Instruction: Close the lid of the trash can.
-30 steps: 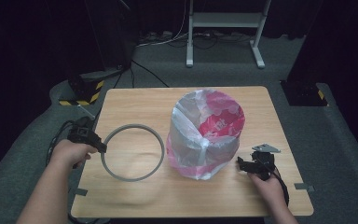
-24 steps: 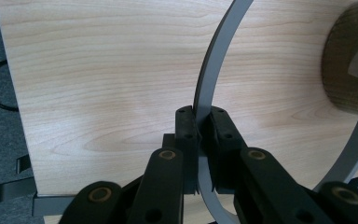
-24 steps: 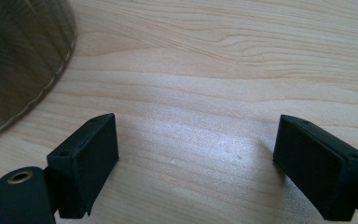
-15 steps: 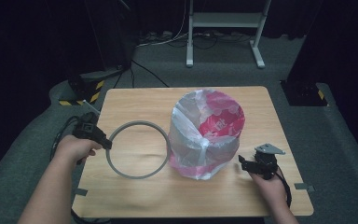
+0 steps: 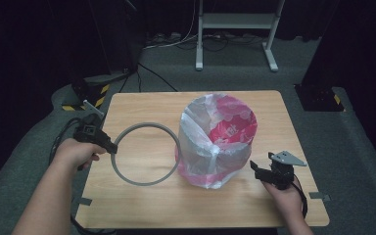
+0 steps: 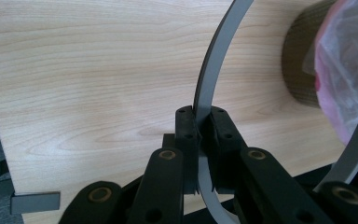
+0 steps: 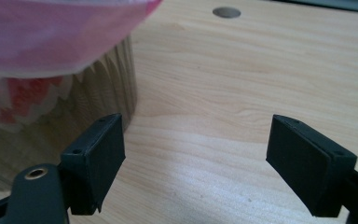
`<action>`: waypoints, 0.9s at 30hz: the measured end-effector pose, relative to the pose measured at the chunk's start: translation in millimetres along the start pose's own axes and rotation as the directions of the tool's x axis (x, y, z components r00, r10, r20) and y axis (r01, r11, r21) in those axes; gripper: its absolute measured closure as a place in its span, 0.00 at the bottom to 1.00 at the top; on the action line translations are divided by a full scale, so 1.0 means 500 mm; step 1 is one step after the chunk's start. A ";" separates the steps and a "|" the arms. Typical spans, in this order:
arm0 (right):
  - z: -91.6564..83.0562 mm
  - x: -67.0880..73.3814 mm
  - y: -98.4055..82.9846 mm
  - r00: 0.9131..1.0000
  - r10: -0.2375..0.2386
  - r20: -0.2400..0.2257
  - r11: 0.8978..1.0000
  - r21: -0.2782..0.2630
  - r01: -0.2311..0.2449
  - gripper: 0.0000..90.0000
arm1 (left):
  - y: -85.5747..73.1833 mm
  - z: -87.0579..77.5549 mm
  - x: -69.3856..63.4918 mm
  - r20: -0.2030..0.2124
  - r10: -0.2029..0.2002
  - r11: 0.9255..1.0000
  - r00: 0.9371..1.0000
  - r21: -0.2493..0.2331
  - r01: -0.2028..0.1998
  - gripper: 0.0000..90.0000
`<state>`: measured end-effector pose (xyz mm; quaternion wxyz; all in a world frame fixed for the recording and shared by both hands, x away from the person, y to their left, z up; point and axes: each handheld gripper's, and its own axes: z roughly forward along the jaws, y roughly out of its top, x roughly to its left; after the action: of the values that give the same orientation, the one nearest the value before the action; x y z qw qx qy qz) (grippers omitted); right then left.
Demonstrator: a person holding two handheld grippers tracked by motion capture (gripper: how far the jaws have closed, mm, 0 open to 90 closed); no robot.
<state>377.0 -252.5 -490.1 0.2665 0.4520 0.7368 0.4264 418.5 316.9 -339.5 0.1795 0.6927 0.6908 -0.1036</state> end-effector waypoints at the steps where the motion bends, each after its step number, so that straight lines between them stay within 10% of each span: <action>1: 0.000 0.000 0.000 1.000 0.000 0.000 1.000 0.000 0.000 0.21 | 0.000 0.000 0.000 0.000 0.000 1.000 1.000 0.000 0.000 0.93; 27: -0.071 0.013 0.039 1.000 0.001 0.007 0.981 -0.196 0.000 0.20 | 0.004 -0.047 -0.008 0.021 -0.015 1.000 1.000 0.001 0.015 0.93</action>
<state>355.2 -256.0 -455.7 0.3123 0.4254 0.6902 0.4951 418.0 322.4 -316.5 0.1859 0.6864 0.6940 -0.1126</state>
